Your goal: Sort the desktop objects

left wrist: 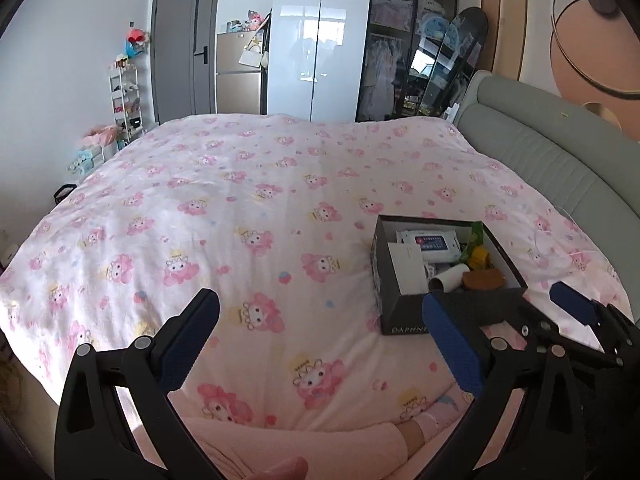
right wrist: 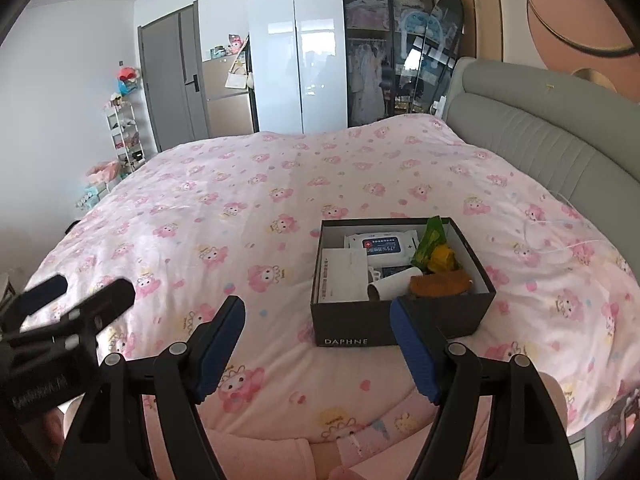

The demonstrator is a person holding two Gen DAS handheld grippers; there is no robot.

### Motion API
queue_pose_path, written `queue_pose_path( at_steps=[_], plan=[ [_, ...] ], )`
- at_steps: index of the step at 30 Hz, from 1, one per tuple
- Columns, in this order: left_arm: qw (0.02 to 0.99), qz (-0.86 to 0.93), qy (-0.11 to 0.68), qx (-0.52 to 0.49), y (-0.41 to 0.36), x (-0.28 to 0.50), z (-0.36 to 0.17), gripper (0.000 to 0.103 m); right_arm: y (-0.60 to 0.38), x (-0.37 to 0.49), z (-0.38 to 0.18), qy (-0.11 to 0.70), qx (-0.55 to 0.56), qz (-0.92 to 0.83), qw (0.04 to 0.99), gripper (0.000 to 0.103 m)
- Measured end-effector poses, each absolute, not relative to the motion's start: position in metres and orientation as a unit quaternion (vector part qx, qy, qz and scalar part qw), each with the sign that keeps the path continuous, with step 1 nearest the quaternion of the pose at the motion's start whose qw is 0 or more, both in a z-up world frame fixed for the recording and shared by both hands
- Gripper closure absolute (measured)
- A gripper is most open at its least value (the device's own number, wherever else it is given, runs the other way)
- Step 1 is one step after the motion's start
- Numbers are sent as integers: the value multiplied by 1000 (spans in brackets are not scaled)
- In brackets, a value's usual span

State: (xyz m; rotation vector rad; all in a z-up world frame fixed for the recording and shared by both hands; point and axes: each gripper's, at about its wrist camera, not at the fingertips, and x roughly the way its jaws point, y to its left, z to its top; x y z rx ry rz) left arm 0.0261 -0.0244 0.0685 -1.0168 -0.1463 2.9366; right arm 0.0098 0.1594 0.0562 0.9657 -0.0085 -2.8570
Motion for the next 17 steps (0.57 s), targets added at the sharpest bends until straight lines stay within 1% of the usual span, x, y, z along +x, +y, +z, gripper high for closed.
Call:
queue_pose_path(
  at_steps=[5,17],
  plan=[
    [12,942,-38,-334,-17,32,64,1,166,11,52,-6,323,-944,67,30],
    [20,937,-46,-345,-12,25,59,1,173,9,46,-9,329,-942,63,30]
  ],
)
